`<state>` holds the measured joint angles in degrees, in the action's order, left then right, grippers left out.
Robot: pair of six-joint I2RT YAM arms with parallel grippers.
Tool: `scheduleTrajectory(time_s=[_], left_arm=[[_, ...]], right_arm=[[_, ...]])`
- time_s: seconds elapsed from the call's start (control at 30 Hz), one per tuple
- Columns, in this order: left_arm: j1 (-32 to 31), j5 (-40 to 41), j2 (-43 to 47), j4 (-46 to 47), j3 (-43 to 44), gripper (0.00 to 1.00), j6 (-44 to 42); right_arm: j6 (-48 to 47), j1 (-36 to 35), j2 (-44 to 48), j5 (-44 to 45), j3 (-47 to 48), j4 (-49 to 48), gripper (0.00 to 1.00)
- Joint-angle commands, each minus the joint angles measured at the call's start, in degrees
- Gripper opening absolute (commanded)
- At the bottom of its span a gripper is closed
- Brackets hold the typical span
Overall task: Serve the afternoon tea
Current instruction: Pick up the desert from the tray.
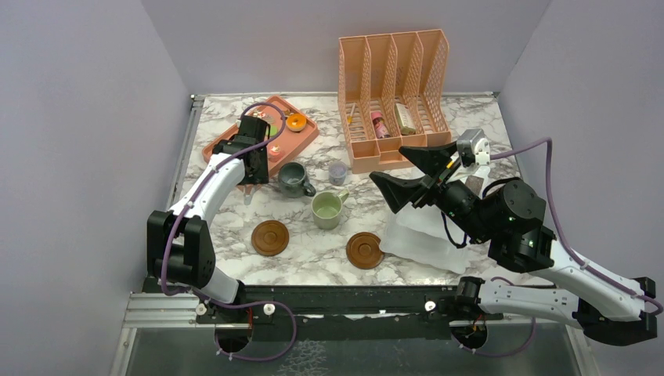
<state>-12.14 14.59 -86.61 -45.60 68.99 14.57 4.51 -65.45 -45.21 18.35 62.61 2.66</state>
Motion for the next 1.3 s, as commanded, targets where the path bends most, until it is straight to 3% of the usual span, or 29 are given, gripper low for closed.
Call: scheduleTrajectory(time_s=[0.0, 0.93, 1.27], left_arm=[[0.6, 0.8, 0.8, -0.1, 1.7, 0.48, -0.6], [0.8, 0.1, 4.3, 1.6, 5.6, 0.33, -0.9], [0.5, -10.0, 8.3, 2.0, 8.5, 0.33, -0.4]], right_arm=[[-0.1, 0.1, 0.8, 0.0, -0.1, -1.2, 0.94], [-0.5, 0.1, 1.9, -0.1, 0.1, 0.1, 0.94], [-0.2, 0.1, 1.5, 0.1, 0.9, 0.4, 0.94]])
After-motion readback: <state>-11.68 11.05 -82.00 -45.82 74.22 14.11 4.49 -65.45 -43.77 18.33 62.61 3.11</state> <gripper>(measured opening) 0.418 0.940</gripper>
